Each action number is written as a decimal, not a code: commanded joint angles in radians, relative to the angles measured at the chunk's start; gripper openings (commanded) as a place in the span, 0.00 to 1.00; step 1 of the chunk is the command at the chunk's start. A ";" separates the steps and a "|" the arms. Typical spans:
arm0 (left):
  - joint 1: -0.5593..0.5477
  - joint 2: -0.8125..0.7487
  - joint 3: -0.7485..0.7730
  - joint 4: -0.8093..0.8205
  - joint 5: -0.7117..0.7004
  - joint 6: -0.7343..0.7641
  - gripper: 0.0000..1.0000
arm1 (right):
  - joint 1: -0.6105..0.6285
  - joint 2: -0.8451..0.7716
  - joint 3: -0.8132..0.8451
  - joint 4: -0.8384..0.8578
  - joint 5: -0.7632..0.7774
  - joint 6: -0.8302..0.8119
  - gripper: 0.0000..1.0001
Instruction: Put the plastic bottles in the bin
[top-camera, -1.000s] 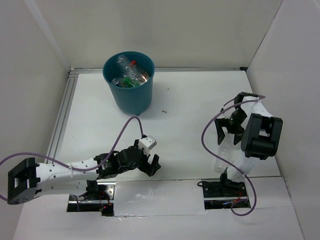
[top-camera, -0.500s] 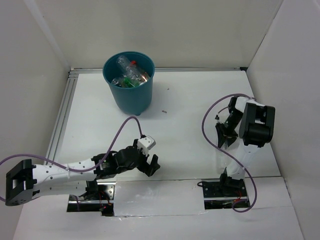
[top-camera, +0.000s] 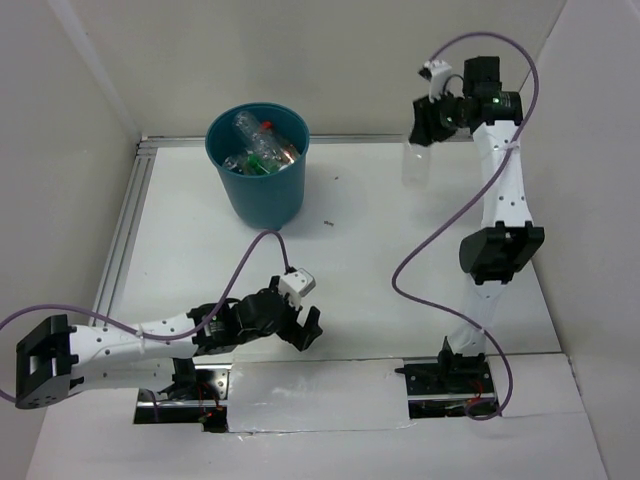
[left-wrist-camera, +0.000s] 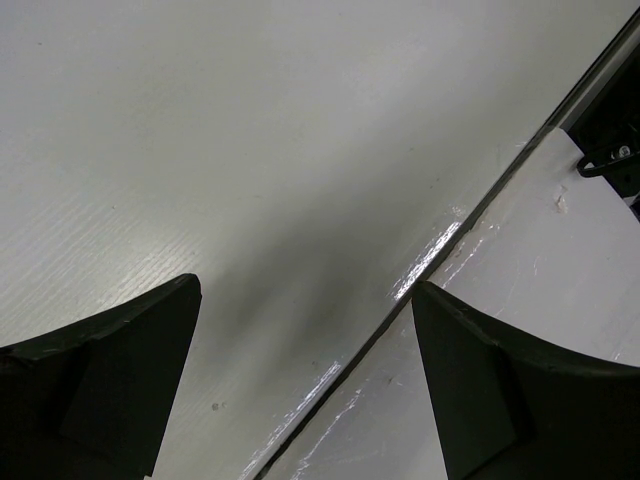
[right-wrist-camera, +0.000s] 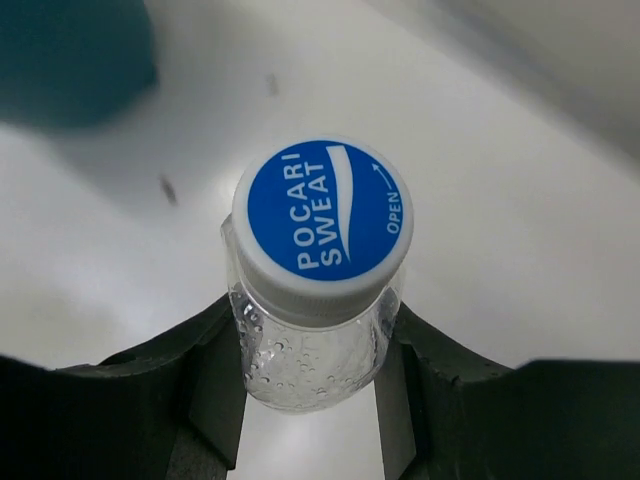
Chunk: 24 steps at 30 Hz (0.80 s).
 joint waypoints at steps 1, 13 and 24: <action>0.009 0.015 0.035 0.030 -0.003 -0.006 1.00 | 0.084 -0.145 -0.092 0.384 -0.127 0.127 0.12; 0.037 0.073 0.054 0.021 0.014 -0.068 1.00 | 0.474 0.054 0.178 1.138 0.021 0.412 0.10; 0.037 -0.042 -0.028 -0.020 -0.058 -0.196 1.00 | 0.592 0.148 0.068 1.117 0.183 0.167 0.12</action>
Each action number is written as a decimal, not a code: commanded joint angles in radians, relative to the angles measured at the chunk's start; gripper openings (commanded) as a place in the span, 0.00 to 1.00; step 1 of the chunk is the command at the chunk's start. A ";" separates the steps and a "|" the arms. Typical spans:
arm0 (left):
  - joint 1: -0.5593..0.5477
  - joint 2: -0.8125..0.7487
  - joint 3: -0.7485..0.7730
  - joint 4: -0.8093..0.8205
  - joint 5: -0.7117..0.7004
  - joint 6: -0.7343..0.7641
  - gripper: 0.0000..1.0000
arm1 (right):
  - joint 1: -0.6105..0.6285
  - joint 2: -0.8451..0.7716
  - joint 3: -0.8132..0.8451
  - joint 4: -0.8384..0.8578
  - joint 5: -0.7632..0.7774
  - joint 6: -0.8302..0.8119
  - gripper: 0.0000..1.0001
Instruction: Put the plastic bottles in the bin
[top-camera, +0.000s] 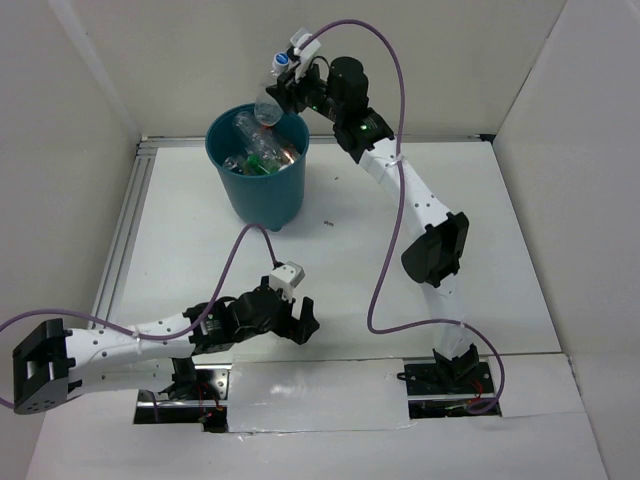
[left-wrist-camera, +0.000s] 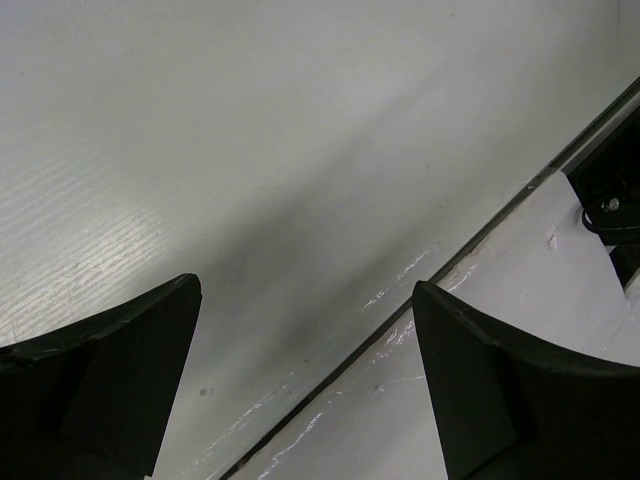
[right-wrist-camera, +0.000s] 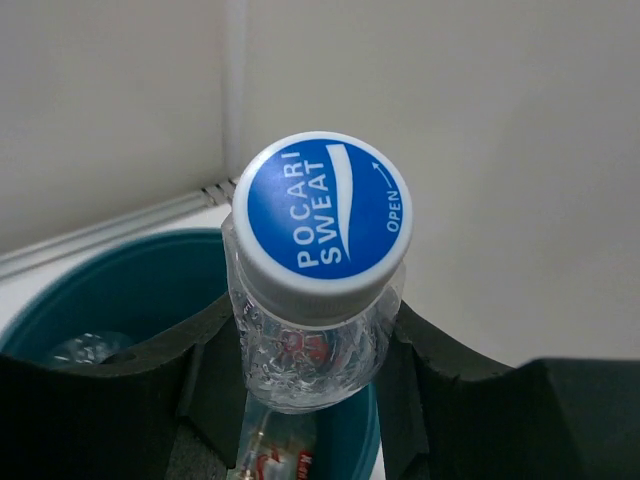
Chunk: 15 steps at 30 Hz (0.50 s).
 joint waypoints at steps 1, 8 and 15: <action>0.003 -0.034 -0.024 0.013 -0.038 -0.056 1.00 | 0.018 0.007 0.004 0.037 0.088 -0.118 0.12; 0.003 -0.015 -0.012 0.013 -0.047 -0.045 1.00 | 0.037 0.016 -0.005 -0.113 0.098 -0.227 0.95; 0.003 0.049 0.066 0.013 -0.016 0.036 1.00 | 0.037 -0.088 -0.026 -0.260 0.011 -0.219 1.00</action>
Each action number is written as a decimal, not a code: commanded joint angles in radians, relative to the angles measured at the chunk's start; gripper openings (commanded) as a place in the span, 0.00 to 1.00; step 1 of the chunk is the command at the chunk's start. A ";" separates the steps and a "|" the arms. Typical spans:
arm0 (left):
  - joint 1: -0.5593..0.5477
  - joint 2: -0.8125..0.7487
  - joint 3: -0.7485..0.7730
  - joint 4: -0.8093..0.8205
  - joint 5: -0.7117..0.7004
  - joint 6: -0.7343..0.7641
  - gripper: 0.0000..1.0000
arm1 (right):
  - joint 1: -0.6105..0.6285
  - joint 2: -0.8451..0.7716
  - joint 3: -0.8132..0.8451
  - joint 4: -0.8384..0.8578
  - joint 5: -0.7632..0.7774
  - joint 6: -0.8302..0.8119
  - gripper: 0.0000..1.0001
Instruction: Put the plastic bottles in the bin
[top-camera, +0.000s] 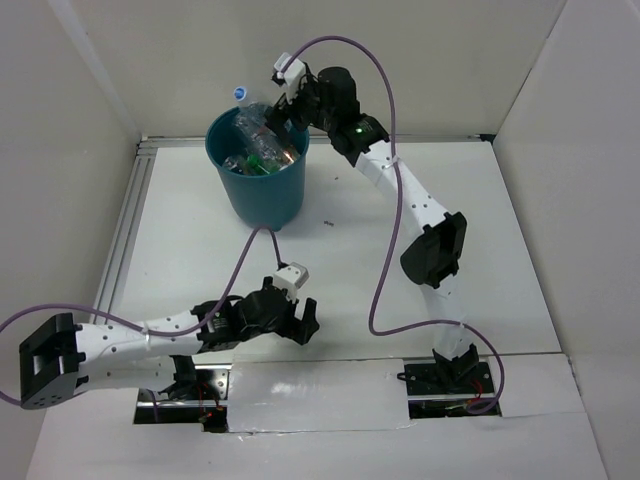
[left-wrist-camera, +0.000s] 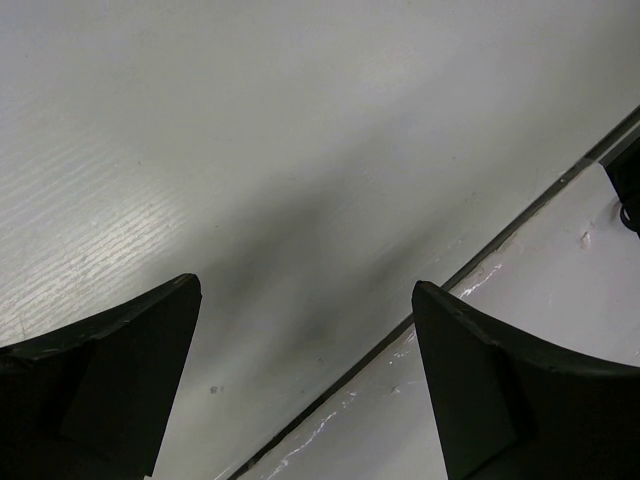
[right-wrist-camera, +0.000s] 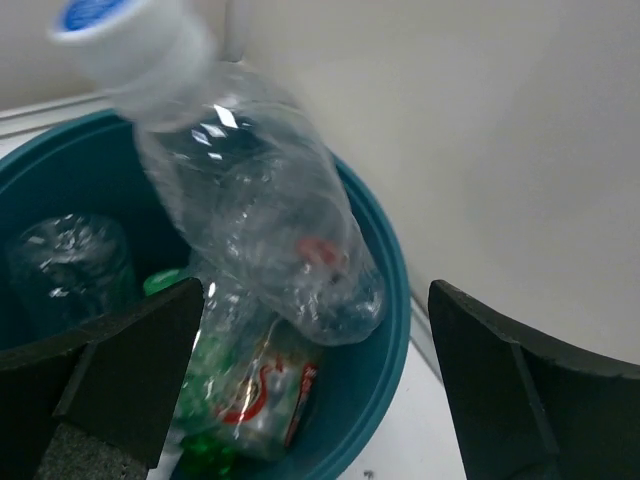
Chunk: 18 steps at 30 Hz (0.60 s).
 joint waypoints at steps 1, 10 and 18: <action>0.003 0.019 0.078 0.030 0.005 0.051 1.00 | 0.009 -0.145 -0.013 -0.084 -0.036 -0.002 1.00; 0.013 0.074 0.170 0.030 0.023 0.139 1.00 | -0.110 -0.425 -0.289 -0.135 -0.024 0.029 1.00; 0.032 0.095 0.203 0.039 0.052 0.169 1.00 | -0.300 -0.568 -0.453 -0.192 0.005 0.127 1.00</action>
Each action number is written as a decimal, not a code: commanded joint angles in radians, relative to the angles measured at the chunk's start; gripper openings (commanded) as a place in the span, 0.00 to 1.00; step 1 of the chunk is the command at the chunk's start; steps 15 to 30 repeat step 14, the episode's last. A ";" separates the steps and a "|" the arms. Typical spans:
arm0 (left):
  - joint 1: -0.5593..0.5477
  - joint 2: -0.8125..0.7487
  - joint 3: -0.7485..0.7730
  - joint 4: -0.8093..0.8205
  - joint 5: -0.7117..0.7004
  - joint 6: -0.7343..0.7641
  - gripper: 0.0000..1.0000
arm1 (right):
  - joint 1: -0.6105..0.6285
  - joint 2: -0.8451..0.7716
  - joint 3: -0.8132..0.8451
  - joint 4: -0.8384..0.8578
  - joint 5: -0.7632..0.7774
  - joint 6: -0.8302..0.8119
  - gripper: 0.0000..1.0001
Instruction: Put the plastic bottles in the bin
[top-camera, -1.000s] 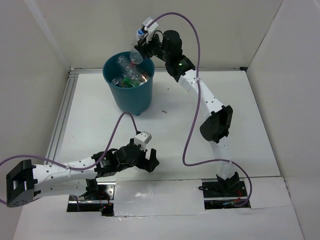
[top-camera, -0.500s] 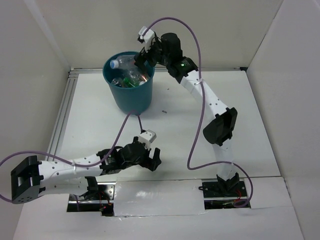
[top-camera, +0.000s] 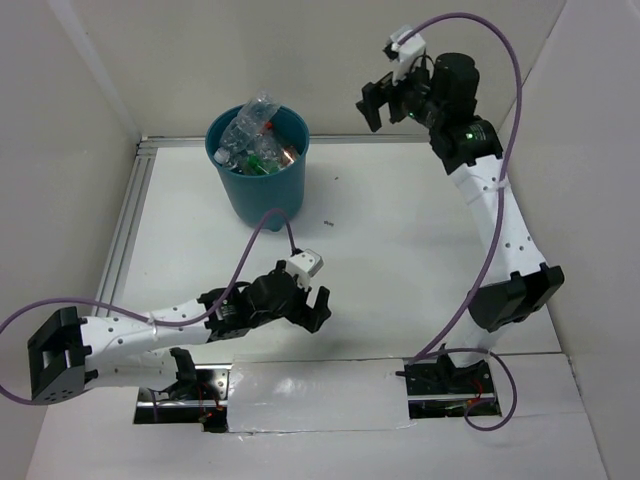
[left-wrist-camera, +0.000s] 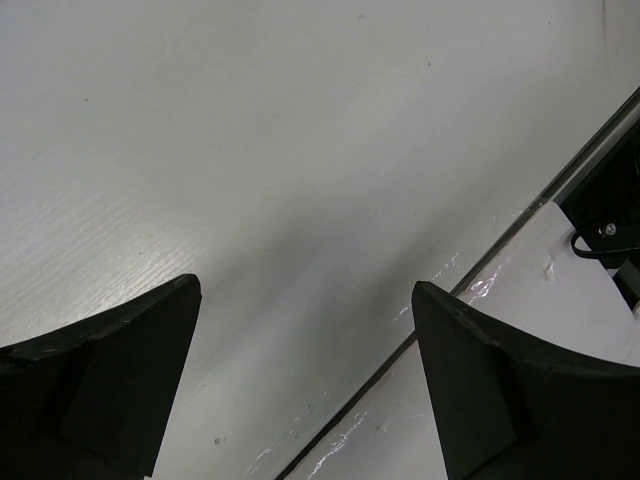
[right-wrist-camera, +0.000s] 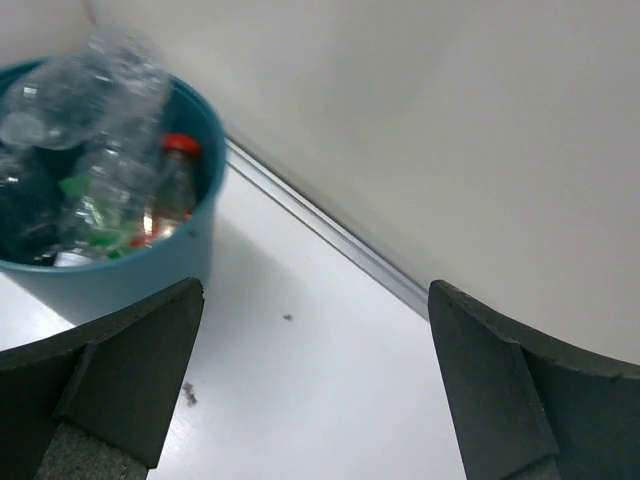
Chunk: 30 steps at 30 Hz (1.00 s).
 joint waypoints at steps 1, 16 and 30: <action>0.006 0.008 0.054 0.026 0.018 0.045 1.00 | -0.071 -0.030 -0.054 -0.068 0.038 0.073 1.00; 0.116 0.000 0.175 0.011 0.072 0.088 1.00 | -0.187 -0.303 -0.734 -0.051 0.548 0.242 1.00; 0.116 0.000 0.175 0.011 0.072 0.088 1.00 | -0.187 -0.303 -0.734 -0.051 0.548 0.242 1.00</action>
